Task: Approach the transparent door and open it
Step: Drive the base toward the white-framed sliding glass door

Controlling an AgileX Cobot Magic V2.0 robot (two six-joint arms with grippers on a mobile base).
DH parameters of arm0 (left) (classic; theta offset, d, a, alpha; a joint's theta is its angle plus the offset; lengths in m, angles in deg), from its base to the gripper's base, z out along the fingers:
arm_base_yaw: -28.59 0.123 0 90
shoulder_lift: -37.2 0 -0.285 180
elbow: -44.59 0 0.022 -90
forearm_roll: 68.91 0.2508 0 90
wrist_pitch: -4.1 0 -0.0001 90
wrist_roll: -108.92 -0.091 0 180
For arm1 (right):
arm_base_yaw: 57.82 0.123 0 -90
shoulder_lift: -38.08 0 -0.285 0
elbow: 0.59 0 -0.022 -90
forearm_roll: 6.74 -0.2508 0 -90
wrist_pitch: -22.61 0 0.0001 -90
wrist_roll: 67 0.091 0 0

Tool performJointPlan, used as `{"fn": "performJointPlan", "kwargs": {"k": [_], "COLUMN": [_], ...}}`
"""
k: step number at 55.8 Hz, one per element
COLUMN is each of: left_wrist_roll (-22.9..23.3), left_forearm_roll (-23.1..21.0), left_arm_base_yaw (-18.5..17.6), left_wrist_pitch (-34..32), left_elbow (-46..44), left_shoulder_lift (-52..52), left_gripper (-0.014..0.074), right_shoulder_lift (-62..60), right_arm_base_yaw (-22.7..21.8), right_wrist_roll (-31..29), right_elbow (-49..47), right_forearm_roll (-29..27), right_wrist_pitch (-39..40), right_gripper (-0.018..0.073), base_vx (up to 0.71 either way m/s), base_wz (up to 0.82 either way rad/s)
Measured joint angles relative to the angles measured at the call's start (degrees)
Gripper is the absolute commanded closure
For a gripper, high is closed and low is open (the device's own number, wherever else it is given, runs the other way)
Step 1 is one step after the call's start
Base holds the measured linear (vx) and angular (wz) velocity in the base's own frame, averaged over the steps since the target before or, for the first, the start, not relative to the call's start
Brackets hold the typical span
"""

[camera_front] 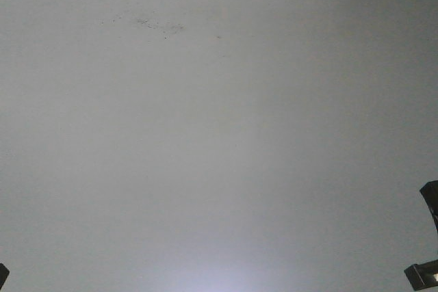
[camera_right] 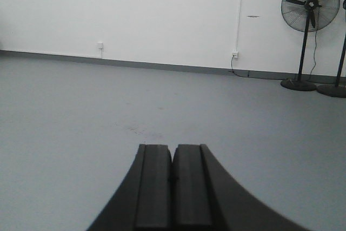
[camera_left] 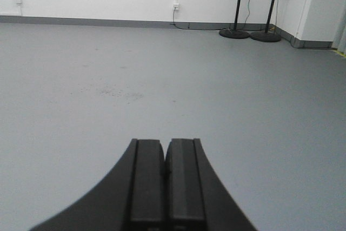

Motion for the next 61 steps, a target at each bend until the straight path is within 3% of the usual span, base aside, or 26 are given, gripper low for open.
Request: {"fn": "performJointPlan", "kwargs": {"k": [61], "left_wrist_roll": [0.0], "left_forearm_roll": [0.0], "left_arm_base_yaw": [0.0], "left_wrist_pitch": [0.0], "left_elbow": [0.0], "left_shoulder_lift": [0.0], "left_gripper": [0.0602], "right_shoulder_lift": [0.0], "right_arm_base_yaw": [0.0], "right_wrist_roll": [0.0], "right_elbow": [0.0], "right_forearm_roll": [0.0], "right_wrist_pitch": [0.0], "right_gripper": [0.0568], "base_vx": [0.28], "base_wz": [0.28]}}
